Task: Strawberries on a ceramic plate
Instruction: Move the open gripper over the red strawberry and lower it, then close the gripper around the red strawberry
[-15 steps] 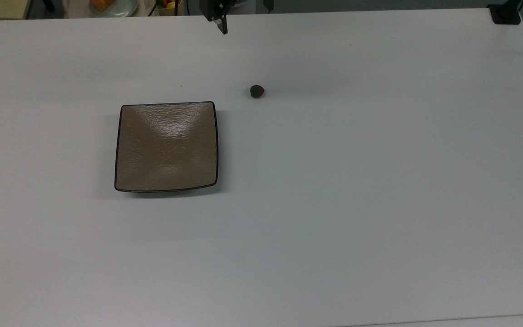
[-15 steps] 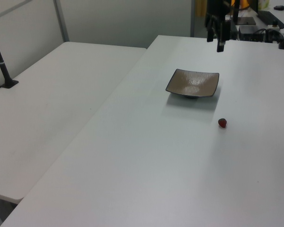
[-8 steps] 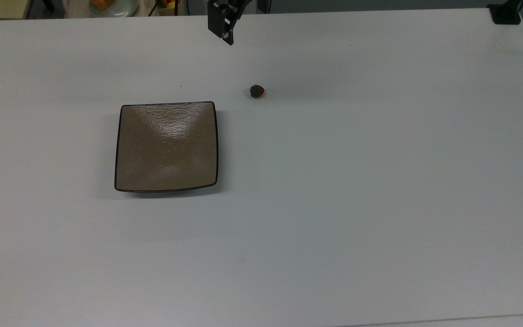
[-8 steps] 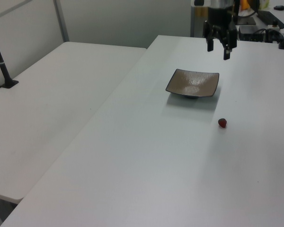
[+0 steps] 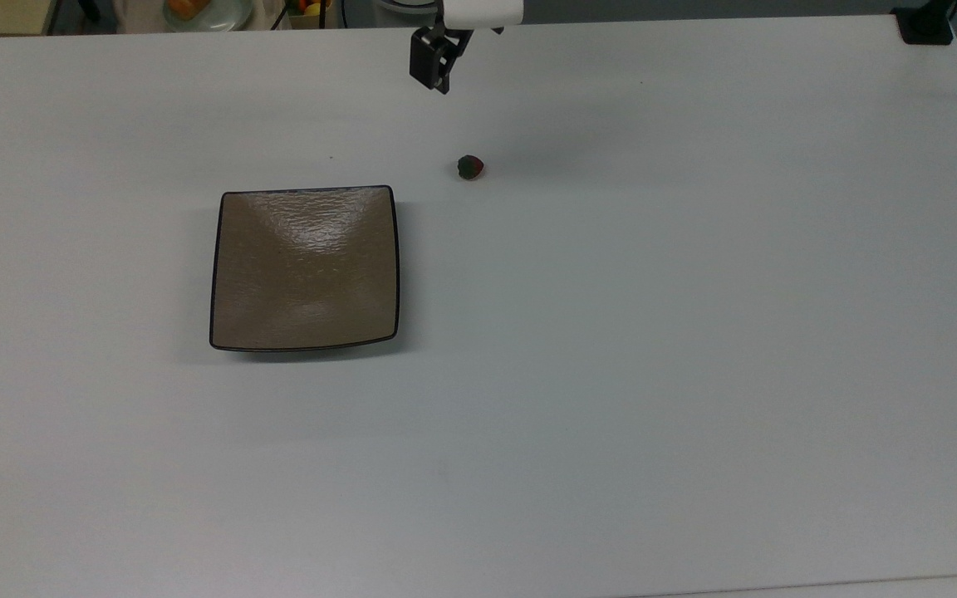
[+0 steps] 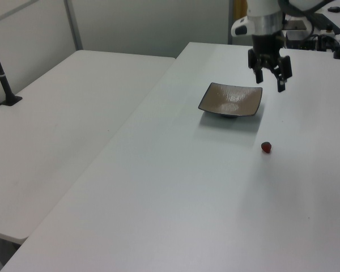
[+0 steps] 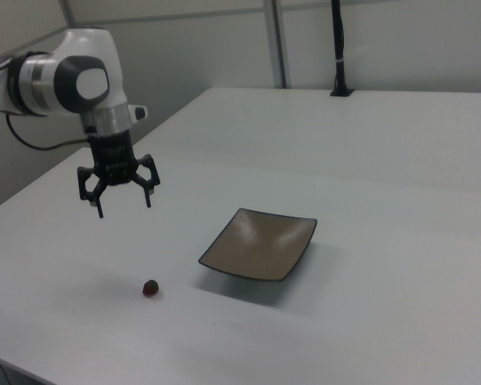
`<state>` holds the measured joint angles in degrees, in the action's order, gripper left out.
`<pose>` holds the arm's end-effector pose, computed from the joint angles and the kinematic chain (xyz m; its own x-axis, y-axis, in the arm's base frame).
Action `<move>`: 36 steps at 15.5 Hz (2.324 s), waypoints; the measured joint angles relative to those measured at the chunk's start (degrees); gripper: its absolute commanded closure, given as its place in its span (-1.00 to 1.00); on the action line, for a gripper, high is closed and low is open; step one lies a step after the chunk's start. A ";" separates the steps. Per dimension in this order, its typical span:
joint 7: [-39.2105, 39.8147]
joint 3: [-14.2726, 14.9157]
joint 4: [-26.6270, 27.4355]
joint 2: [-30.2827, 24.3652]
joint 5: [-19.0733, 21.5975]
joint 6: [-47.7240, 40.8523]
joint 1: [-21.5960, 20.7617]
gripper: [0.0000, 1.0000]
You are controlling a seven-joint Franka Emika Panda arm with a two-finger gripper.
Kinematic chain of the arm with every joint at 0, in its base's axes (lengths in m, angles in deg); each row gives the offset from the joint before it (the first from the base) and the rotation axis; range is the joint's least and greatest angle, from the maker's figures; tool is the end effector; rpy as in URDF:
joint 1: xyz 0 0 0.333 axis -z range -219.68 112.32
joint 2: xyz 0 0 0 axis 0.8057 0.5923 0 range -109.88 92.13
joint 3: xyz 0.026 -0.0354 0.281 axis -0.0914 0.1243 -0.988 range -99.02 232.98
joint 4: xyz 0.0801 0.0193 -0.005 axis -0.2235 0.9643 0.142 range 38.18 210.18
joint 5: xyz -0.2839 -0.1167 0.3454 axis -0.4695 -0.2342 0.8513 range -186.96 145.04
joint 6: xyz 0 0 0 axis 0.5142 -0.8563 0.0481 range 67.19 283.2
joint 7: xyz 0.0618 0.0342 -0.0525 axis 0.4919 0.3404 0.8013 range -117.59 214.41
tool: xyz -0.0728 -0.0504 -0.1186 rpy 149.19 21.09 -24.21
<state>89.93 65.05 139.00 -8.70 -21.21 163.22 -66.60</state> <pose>0.5850 0.1544 0.4181 0.5420 0.8299 -0.1324 0.8237 -0.5559 -0.1117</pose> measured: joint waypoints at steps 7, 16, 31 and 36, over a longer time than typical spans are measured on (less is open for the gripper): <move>0.50 -1.92 7.98 -0.01 0.00 5.79 0.12 -1.00; 2.78 -1.92 22.14 0.11 -2.03 26.65 0.16 -1.00; 3.08 -2.57 24.87 2.92 -4.33 33.12 0.06 -0.09; 3.08 -2.67 25.55 3.82 -5.79 35.62 0.05 0.01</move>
<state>93.01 62.38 164.56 -4.87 -27.00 198.85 -66.55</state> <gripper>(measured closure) 0.476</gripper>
